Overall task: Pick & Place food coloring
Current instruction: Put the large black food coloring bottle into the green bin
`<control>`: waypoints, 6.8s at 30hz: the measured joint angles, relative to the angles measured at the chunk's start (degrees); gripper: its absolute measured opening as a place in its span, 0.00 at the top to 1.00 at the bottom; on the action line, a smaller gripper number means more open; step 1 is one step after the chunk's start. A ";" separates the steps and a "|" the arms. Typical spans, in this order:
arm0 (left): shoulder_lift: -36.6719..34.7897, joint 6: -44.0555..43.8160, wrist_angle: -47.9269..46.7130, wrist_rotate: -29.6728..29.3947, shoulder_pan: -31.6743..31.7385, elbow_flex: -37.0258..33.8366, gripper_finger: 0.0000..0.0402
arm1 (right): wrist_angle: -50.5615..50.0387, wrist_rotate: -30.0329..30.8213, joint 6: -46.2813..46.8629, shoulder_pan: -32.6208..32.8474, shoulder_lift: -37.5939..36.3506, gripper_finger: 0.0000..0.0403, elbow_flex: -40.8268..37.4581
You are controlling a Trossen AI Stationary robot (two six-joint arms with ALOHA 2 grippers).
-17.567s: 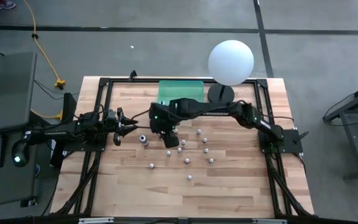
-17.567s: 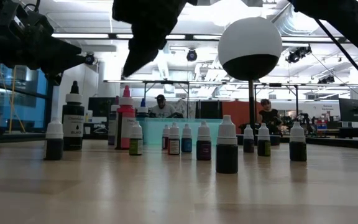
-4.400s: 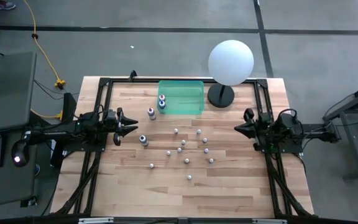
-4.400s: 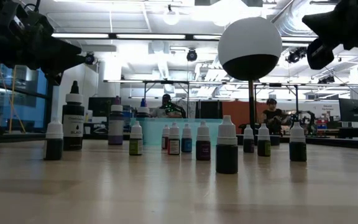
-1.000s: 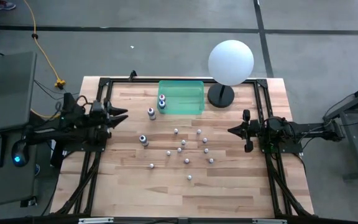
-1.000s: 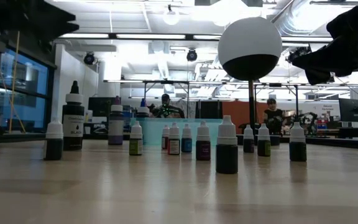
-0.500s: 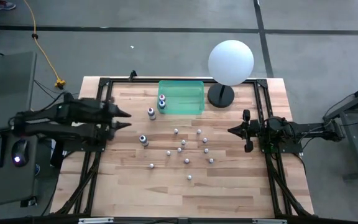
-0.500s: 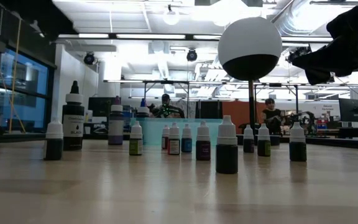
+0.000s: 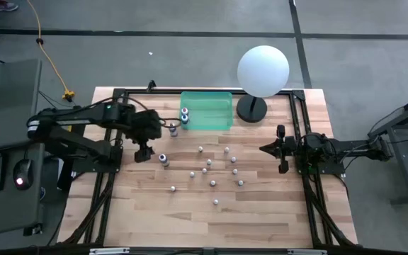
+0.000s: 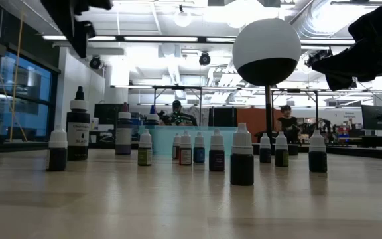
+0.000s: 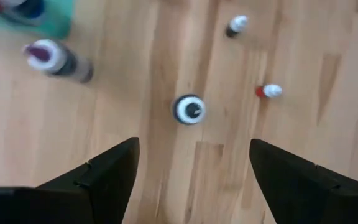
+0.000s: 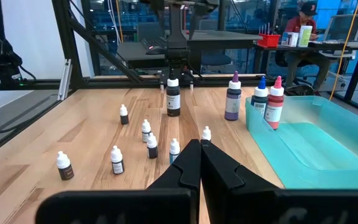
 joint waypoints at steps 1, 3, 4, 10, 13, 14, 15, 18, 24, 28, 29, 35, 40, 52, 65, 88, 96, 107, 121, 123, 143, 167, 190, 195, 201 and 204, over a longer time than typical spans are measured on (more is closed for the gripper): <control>1.06 1.39 -0.56 0.96 0.00 0.96 0.25 | 0.01 0.01 0.00 0.00 0.00 1.00 0.00; 2.62 4.23 -1.56 1.88 -0.01 1.69 0.25 | 0.00 0.00 0.00 0.00 -0.01 1.00 0.00; 3.03 5.76 -1.46 1.77 -0.02 1.69 0.25 | 0.00 -0.01 0.00 0.00 -0.04 1.00 0.00; 3.11 11.11 1.39 -3.00 0.00 -1.32 0.25 | 0.01 -0.01 0.00 0.00 -0.04 1.00 0.00; 3.00 11.31 3.13 -2.18 0.00 -3.00 0.25 | 0.01 -0.01 0.00 0.00 -0.04 1.00 0.00; 2.99 11.31 4.04 -1.35 -0.01 -3.88 0.25 | 0.01 0.01 0.00 0.00 -0.04 1.00 0.00; 3.02 11.31 5.33 -0.38 -0.05 -4.93 0.25 | 0.01 0.00 0.00 0.01 -0.04 1.00 0.00; 3.07 11.32 8.59 -0.06 -0.92 -8.05 0.25 | 0.01 0.01 0.00 0.01 -0.04 1.00 0.00; 3.05 11.09 13.88 -0.01 -2.23 -12.28 0.25 | 0.01 0.00 0.00 0.00 -0.04 1.00 0.00; 3.07 11.34 18.10 -1.46 -3.77 -14.89 0.25 | 0.01 0.01 0.00 0.01 -0.04 1.00 0.00; 3.05 11.32 18.65 -1.57 -4.00 -15.40 0.25 | 0.01 -0.01 0.00 0.00 -0.04 1.00 0.00; 3.07 10.44 20.81 -3.51 -4.98 -18.19 0.25 | 0.01 -0.01 0.00 0.00 -0.05 1.00 0.00; 3.07 10.00 24.71 -3.41 -4.87 -20.83 0.25 | 0.01 -0.01 0.00 0.01 -0.07 1.00 0.00; 3.13 8.72 27.31 -4.21 -4.87 -22.57 0.25 | 0.01 -0.01 0.00 0.00 -0.07 1.00 0.00; 5.35 8.53 26.80 -2.51 -4.87 -22.61 0.46 | 0.01 0.00 0.00 0.01 -0.07 1.00 0.00; 6.35 7.60 27.91 -2.99 -4.87 -22.55 0.61 | 0.60 0.10 0.00 0.01 -0.09 1.00 -0.02; 6.33 6.16 28.15 -5.50 -4.87 -22.52 0.62 | 0.69 0.08 0.00 0.01 -0.09 1.00 -0.02; 6.18 4.86 21.96 -5.96 -4.85 -15.59 0.62 | 0.78 0.08 0.00 0.02 -0.09 1.00 -0.02; 5.98 4.43 6.77 -14.77 -4.85 6.30 0.62 | 0.80 0.06 0.00 0.02 -0.09 1.00 -0.02; 5.98 4.72 6.64 -18.55 -4.83 8.89 0.62 | 0.80 0.06 0.00 0.01 -0.09 1.00 -0.02; 8.17 21.54 15.43 -9.38 28.15 14.83 0.62 | 0.82 0.04 0.00 0.00 -0.09 1.00 -0.01; 28.86 37.81 20.57 5.19 40.15 14.85 0.62 | 0.82 0.02 0.00 0.02 -0.10 1.00 -0.02; 31.21 53.07 22.28 8.95 40.14 14.83 0.62 | 0.82 0.01 0.00 0.02 -0.11 1.00 0.00; 33.31 52.29 21.92 8.57 40.11 14.83 0.62 | 0.82 0.01 0.00 0.02 -0.11 1.00 -0.02; 34.80 51.40 21.95 8.75 39.72 14.81 0.62 | 0.82 0.01 0.00 0.00 -0.11 1.00 -0.02; 34.94 51.44 21.88 8.85 39.56 14.81 0.62 | 0.82 0.02 0.00 0.02 -0.11 1.00 -0.02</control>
